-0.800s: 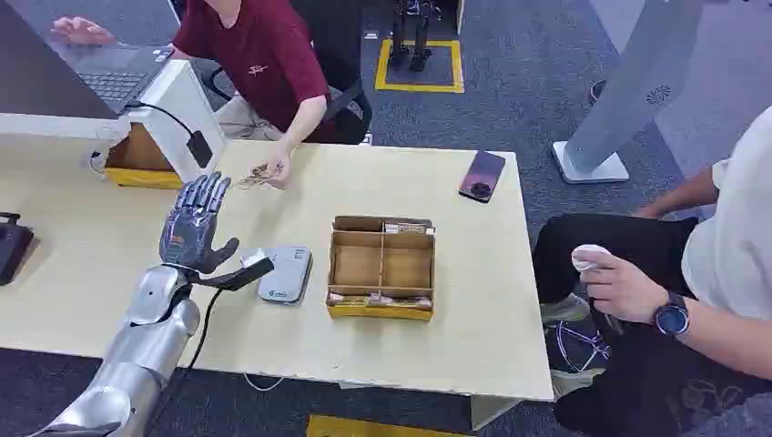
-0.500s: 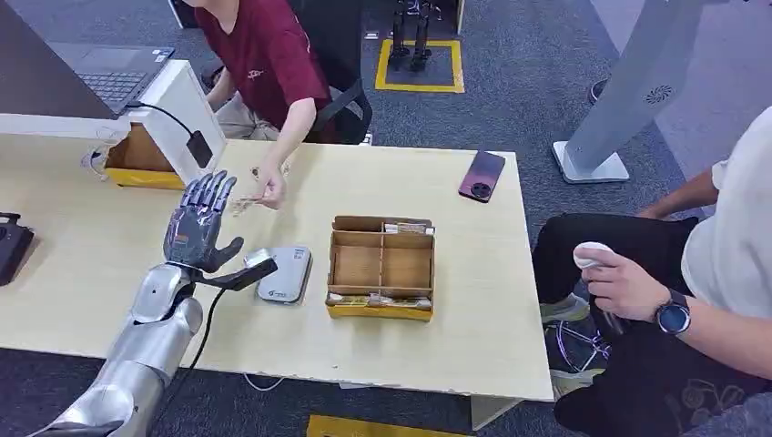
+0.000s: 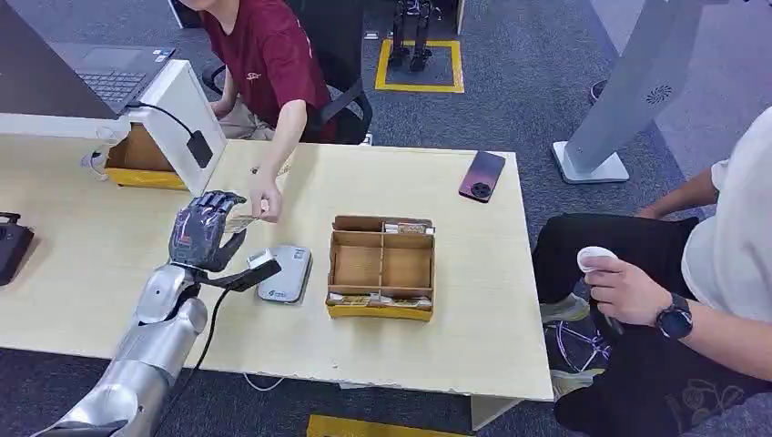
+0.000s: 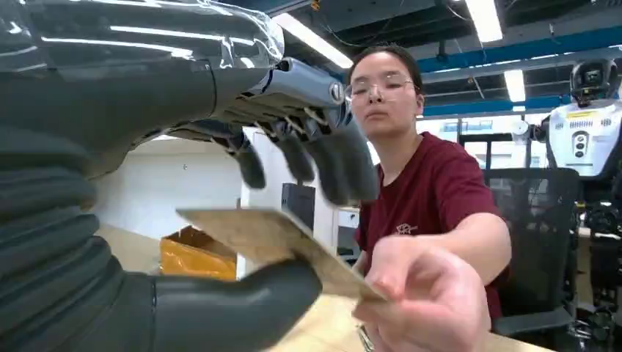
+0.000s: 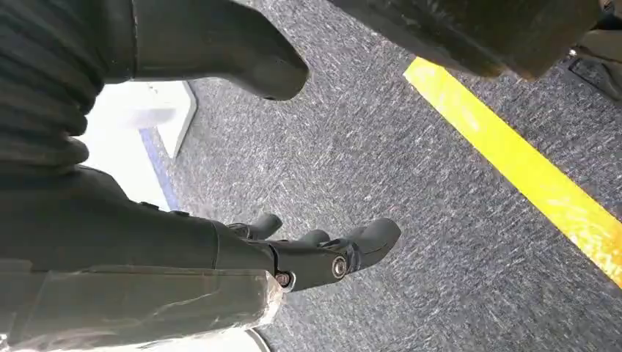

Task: Pass the card to the sensor for recognition and then transmit it.

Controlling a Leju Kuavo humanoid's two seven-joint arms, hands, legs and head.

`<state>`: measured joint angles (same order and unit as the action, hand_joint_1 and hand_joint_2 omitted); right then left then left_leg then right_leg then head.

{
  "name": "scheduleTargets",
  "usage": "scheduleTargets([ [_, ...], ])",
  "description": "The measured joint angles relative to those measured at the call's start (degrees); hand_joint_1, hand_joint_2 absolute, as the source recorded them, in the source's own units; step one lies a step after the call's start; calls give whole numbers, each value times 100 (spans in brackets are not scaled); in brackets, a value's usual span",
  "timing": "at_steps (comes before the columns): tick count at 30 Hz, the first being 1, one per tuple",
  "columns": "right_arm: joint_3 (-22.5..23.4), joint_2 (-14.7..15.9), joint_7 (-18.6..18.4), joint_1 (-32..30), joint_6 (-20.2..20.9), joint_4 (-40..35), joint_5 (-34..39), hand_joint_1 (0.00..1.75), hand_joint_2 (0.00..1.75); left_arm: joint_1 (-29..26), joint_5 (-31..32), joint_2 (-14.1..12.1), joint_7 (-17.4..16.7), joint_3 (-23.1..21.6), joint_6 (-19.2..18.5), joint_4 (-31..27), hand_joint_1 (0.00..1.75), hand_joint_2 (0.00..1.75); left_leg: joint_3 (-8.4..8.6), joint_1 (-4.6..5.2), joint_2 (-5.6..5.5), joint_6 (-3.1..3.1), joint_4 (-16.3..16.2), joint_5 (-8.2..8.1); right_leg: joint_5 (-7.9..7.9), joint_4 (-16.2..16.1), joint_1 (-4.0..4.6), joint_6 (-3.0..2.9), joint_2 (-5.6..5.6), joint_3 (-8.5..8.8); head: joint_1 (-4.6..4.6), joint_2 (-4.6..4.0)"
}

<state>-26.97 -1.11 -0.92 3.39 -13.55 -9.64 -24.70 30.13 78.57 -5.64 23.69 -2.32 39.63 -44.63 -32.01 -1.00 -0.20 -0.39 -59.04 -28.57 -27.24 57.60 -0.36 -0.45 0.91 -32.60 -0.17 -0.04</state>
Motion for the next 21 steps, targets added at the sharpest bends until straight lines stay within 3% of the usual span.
scheduleTargets([
  [10, 0, 20, 9, -19, 0, 0, -2, 0, 175, 29, -292, 9, 253, 0, 2, 120, 175, 175, -1, 0, 1, 0, 0, 0, 0, 0, 0, -1, 2, -2, 0, 0],
  [15, 9, 22, 33, -39, -2, 0, -2, 0, 175, 28, -673, 35, 538, 2, 2, 221, 175, 175, -1, 0, 0, 0, 0, 0, 0, 0, 0, 0, 0, -1, 0, 0],
  [18, 24, 24, 35, -48, -2, 0, 7, 0, 175, 52, -1185, 92, 767, 17, -15, 321, 175, 175, 0, 1, 0, 0, 0, 0, 0, 0, 0, 0, 0, -2, 0, 0],
  [21, 53, 24, 26, -54, -15, 2, 79, 0, 175, 175, -2117, 206, 789, 17, -541, 612, 175, 175, -1, 1, -1, 0, -2, 0, 0, 0, 0, 0, -2, -1, 0, 0],
])
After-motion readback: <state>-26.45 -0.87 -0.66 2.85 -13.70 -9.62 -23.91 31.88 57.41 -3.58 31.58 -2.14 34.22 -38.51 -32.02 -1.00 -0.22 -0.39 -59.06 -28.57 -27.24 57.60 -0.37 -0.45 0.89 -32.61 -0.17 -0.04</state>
